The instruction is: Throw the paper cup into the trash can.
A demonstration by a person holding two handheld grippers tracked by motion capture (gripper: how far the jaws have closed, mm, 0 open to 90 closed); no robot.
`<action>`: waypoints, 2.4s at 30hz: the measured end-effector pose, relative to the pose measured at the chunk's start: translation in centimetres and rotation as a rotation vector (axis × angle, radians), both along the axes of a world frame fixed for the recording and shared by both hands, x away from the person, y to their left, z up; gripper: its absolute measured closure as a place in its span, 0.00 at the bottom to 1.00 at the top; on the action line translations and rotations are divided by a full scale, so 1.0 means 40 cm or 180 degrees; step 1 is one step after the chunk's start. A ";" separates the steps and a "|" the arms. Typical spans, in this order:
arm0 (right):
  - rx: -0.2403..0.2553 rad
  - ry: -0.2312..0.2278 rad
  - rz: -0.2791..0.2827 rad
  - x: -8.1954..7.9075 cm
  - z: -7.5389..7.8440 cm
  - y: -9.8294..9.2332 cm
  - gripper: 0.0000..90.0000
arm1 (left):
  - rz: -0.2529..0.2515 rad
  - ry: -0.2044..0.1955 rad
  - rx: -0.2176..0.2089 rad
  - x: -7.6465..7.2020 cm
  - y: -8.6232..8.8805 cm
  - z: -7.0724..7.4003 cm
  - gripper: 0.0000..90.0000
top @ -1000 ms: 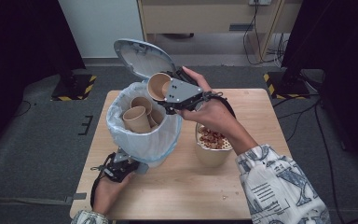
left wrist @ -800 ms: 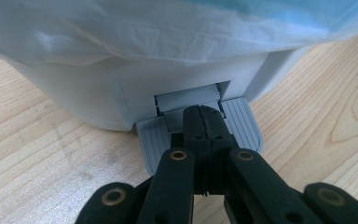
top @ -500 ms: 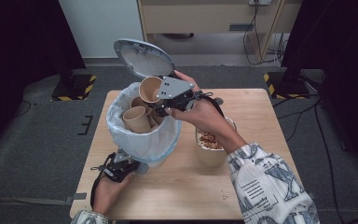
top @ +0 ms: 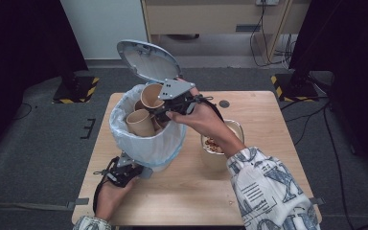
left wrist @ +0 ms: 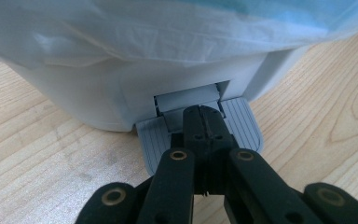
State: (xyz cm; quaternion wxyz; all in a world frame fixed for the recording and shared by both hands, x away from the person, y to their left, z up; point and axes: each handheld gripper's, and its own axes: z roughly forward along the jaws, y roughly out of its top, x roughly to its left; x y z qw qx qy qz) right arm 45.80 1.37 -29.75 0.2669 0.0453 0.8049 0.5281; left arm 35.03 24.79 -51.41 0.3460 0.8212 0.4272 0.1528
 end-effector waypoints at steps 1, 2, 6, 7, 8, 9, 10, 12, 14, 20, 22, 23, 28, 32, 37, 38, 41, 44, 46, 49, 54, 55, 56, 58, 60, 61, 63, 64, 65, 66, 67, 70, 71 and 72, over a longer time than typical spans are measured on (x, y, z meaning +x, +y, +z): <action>0.0000 0.0015 -0.0006 0.002 -0.001 0.000 0.27 | -0.0003 0.0000 0.0000 0.000 0.000 0.000 1.00; -0.0001 0.0063 -0.0010 0.005 -0.004 0.001 0.27 | -0.0002 0.0001 -0.0002 0.000 0.000 0.000 1.00; -0.0028 0.0332 -0.0057 0.013 -0.016 0.005 0.10 | -0.0003 0.0001 -0.0003 0.000 0.000 0.000 1.00; -0.0031 0.0345 -0.0073 0.013 -0.018 0.004 0.10 | -0.0003 0.0002 -0.0003 0.000 0.000 0.000 1.00; -0.0018 0.0353 -0.0084 0.012 -0.019 0.001 0.09 | -0.0003 0.0001 -0.0001 0.000 0.000 0.000 1.00; -0.0014 0.0360 -0.0100 0.011 -0.018 -0.001 0.08 | -0.0004 0.0001 0.0000 0.000 0.000 0.000 1.00; 0.0003 0.0371 -0.0115 0.011 -0.017 -0.005 0.08 | -0.0003 0.0001 0.0001 0.000 0.000 0.000 1.00; 0.0056 0.0408 -0.0148 0.012 -0.014 -0.013 0.08 | -0.0002 0.0001 0.0001 0.000 0.000 0.000 1.00; 0.0082 0.0461 -0.0169 0.014 -0.013 -0.019 0.09 | 0.0000 0.0001 0.0002 0.000 0.000 0.000 1.00; 0.0114 0.0534 -0.0214 0.015 -0.011 -0.024 0.10 | -0.0002 0.0002 0.0002 0.000 0.000 0.000 1.00; 0.0122 0.0560 -0.0234 0.017 -0.012 -0.026 0.10 | -0.0002 0.0001 0.0000 0.000 0.000 0.000 1.00; 0.0130 0.0562 -0.0235 0.017 -0.012 -0.027 0.10 | -0.0003 0.0001 0.0002 0.000 0.000 0.000 1.00; 0.0157 0.0611 -0.0281 0.020 -0.012 -0.032 0.10 | -0.0002 0.0002 -0.0001 0.000 0.000 0.000 1.00; 0.0155 0.0636 -0.0307 0.021 -0.012 -0.037 0.10 | -0.0002 0.0004 -0.0002 0.000 0.000 0.000 1.00; 0.0164 0.0648 -0.0337 0.021 -0.013 -0.049 0.10 | -0.0005 0.0005 -0.0005 0.000 0.000 0.000 1.00; 0.0171 0.0651 -0.0344 0.021 -0.014 -0.053 0.10 | -0.0005 0.0005 -0.0004 0.000 0.000 0.000 1.00; 0.0169 0.0659 -0.0353 0.021 -0.016 -0.063 0.10 | -0.0005 0.0005 -0.0004 0.000 0.000 0.000 1.00; 0.0186 0.0673 -0.0377 0.020 -0.016 -0.076 0.10 | -0.0003 0.0006 -0.0005 0.000 0.000 0.000 1.00; 0.0197 0.0678 -0.0380 0.020 -0.015 -0.082 0.10 | -0.0003 0.0005 -0.0004 0.000 0.000 0.000 1.00; 0.0204 0.0686 -0.0399 0.019 -0.015 -0.093 0.09 | -0.0005 0.0006 -0.0004 0.000 0.000 0.000 1.00; 0.0217 0.0696 -0.0430 0.020 -0.016 -0.109 0.09 | -0.0004 0.0004 -0.0004 0.000 0.000 0.000 0.99; 0.0220 0.0699 -0.0437 0.020 -0.017 -0.112 0.09 | -0.0004 0.0005 -0.0004 0.000 0.000 0.000 0.99; 0.0226 0.0698 -0.0446 0.020 -0.017 -0.116 0.09 | -0.0005 0.0005 -0.0004 0.000 0.000 0.000 0.99; 0.0239 0.0697 -0.0456 0.020 -0.017 -0.122 0.09 | -0.0005 0.0005 -0.0006 0.000 0.000 0.000 0.99; 0.0258 0.0696 -0.0469 0.019 -0.016 -0.131 0.09 | -0.0005 0.0004 -0.0005 0.000 0.000 0.000 0.99; 0.0252 0.0691 -0.0473 0.020 -0.017 -0.134 0.09 | -0.0005 0.0004 -0.0002 0.000 0.000 0.000 0.99; 0.0269 0.0699 -0.0499 0.020 -0.017 -0.144 0.09 | -0.0004 0.0004 -0.0004 0.000 0.000 0.000 0.99; 0.0271 0.0699 -0.0507 0.020 -0.018 -0.148 0.09 | -0.0004 0.0004 -0.0003 0.000 0.000 0.000 0.99; 0.0277 0.0694 -0.0520 0.021 -0.019 -0.154 0.09 | -0.0003 0.0004 -0.0004 0.000 0.000 0.000 0.99; 0.0280 0.0701 -0.0534 0.020 -0.019 -0.159 0.09 | -0.0002 0.0002 -0.0004 0.000 0.000 0.000 0.99; 0.0280 0.0700 -0.0537 0.021 -0.019 -0.163 0.09 | -0.0004 0.0004 -0.0005 0.000 0.000 0.000 0.99; 0.0299 0.0706 -0.0568 0.021 -0.020 -0.178 0.09 | -0.0004 0.0005 -0.0005 0.000 0.000 0.000 0.99; 0.0302 0.0700 -0.0568 0.022 -0.020 -0.182 0.09 | -0.0004 0.0005 -0.0005 0.000 0.000 0.000 0.99; 0.0310 0.0709 -0.0581 0.022 -0.020 -0.186 0.09 | -0.0003 0.0005 -0.0005 0.000 0.000 0.000 0.99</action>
